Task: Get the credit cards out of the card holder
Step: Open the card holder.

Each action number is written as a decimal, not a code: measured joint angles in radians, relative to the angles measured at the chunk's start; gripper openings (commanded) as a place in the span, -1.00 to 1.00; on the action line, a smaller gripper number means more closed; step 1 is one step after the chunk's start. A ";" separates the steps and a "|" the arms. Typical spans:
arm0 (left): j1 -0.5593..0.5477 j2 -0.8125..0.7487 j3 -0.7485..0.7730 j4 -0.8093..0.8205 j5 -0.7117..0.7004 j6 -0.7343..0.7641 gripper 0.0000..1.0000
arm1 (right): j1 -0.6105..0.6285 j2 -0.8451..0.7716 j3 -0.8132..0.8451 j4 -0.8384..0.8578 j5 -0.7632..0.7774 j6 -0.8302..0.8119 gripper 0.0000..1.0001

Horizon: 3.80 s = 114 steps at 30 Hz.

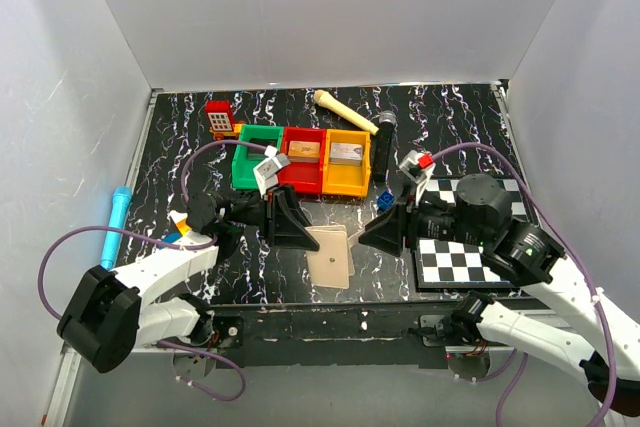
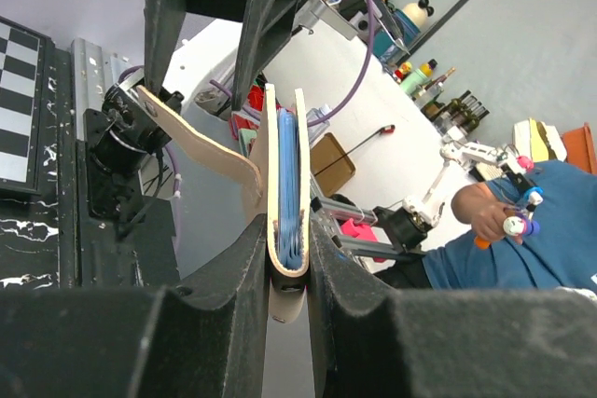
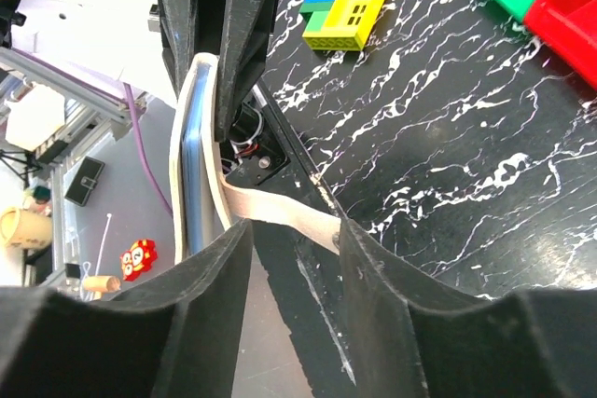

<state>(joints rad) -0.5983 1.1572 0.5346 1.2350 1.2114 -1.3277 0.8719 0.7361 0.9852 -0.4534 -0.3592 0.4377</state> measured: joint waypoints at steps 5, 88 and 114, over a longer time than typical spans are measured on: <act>0.002 -0.002 0.000 0.057 0.021 -0.050 -1.00 | -0.008 -0.036 0.023 0.000 -0.040 0.001 0.29; 0.008 -0.124 0.055 -0.226 -0.083 0.187 -0.44 | 0.087 0.193 -0.002 0.239 -0.244 0.120 -0.95; -0.217 -0.262 0.081 -1.178 -1.005 0.470 0.96 | 0.179 0.376 0.175 -0.333 0.752 0.023 -0.97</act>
<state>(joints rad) -0.8154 0.8948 0.6155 0.0570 0.2066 -0.8577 1.0508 1.1118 1.1603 -0.7860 0.3931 0.4606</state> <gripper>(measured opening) 0.981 0.221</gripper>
